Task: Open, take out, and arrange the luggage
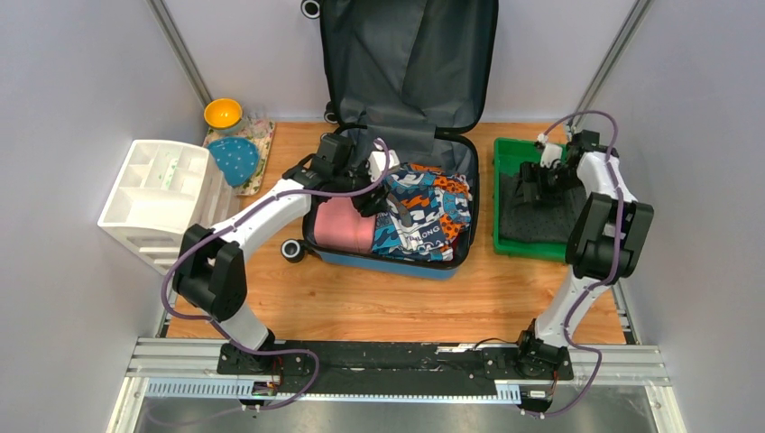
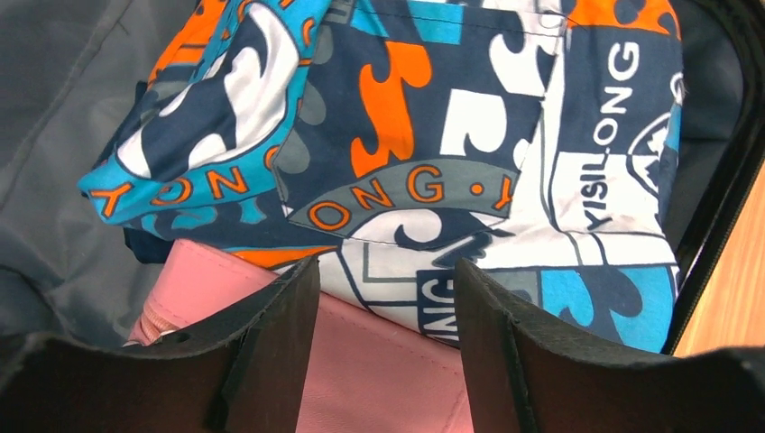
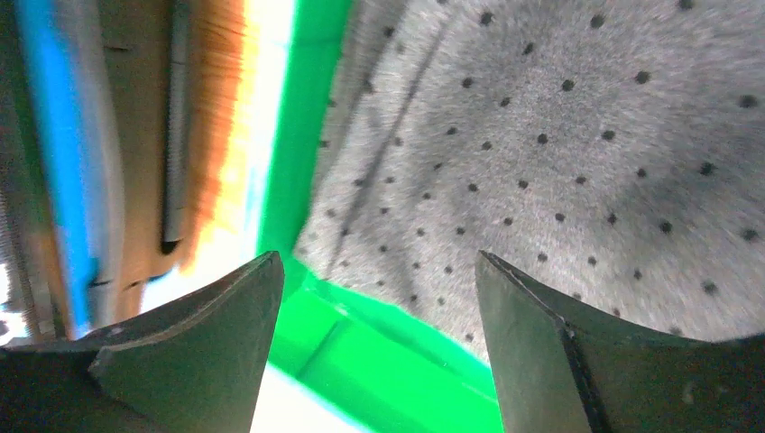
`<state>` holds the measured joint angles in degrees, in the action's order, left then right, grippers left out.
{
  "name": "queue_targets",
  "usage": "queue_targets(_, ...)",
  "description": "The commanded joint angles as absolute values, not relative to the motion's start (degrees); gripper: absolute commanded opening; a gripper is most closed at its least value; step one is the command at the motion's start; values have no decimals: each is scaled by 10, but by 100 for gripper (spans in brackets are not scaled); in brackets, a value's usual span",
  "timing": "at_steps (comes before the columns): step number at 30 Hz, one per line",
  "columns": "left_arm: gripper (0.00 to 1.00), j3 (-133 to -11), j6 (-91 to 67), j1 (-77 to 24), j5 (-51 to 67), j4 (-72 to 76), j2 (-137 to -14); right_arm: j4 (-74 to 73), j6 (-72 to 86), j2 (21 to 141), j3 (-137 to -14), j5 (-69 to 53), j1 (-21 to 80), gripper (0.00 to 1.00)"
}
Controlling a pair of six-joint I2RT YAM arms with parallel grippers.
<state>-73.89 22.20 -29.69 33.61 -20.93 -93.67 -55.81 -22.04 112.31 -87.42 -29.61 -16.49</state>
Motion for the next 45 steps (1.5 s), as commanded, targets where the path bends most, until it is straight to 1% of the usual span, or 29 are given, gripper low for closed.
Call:
queue_targets(1,65,-762,314,-332,345,-236,-900,-584,-178,1009,-923,-371,-162,83)
queue_targets(5,66,-763,381,-367,337,-242,-917,-573,-156,955,-901,-423,-138,85)
queue_targets(9,67,-767,443,-387,360,-274,-921,-503,-175,867,-829,-467,-92,89)
queue_targets(10,68,-766,459,-387,379,-284,-918,-487,-186,851,-793,-481,-84,90)
queue_targets(14,68,-767,577,-389,410,-373,-910,-417,-227,781,-712,-492,-34,91)
queue_targets(17,68,-766,623,-398,416,-409,-911,-405,-240,759,-686,-495,-3,91)
queue_targets(18,68,-765,631,-407,414,-415,-911,-399,-243,754,-679,-495,23,91)
queue_targets(22,68,-760,650,-425,395,-417,-911,-381,-257,741,-651,-500,34,91)
queue_targets(26,69,-782,650,-446,382,-439,-912,-373,-273,729,-633,-497,38,91)
queue_targets(29,70,-785,645,-462,351,-442,-913,-359,-273,716,-621,-496,40,92)
queue_targets(33,70,-755,660,-476,266,-421,-911,-331,-283,696,-593,-488,50,95)
queue_targets(35,68,-738,658,-478,244,-388,-907,-324,-300,685,-584,-483,55,95)
queue_targets(42,60,-718,691,-479,171,-361,-894,-295,-364,641,-537,-504,58,98)
queue_targets(45,47,-708,685,-478,163,-349,-881,-282,-379,634,-526,-507,62,98)
